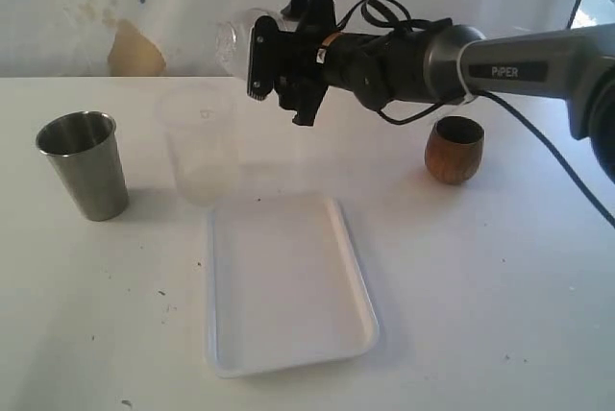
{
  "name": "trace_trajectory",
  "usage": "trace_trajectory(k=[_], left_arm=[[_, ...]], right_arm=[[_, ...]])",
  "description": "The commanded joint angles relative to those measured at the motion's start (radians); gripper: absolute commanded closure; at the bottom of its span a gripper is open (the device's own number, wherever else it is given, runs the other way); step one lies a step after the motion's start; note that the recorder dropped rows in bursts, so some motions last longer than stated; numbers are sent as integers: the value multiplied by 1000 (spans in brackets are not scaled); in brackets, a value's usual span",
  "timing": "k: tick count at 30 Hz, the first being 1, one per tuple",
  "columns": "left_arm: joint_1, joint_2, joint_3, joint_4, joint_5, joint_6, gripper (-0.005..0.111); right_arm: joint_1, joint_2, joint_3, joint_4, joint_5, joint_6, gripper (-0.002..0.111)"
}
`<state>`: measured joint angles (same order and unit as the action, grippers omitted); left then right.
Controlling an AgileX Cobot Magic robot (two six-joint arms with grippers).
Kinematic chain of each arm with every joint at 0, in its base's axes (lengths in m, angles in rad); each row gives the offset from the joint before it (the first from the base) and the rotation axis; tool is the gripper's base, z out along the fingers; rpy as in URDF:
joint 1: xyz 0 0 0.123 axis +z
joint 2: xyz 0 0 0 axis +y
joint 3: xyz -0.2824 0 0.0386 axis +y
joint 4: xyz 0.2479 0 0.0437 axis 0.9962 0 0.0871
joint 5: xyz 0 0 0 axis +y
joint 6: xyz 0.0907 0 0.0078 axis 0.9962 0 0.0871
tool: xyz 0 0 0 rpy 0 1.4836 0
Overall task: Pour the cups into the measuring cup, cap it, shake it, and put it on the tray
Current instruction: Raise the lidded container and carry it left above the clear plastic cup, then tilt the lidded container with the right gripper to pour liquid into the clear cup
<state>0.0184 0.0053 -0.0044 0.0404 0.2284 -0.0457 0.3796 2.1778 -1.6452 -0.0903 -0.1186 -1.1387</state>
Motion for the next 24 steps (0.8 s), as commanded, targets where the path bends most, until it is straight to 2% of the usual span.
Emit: trace_trajectory(k=[1,24], left_arm=[[-3,-5,4,-6,-6,-1,107],[-3,-5,4,-6,-10,-1,107]], right_arm=[[1,2,-40,6,11,-2,108],[3,-1,-103,5,5,-431,108]])
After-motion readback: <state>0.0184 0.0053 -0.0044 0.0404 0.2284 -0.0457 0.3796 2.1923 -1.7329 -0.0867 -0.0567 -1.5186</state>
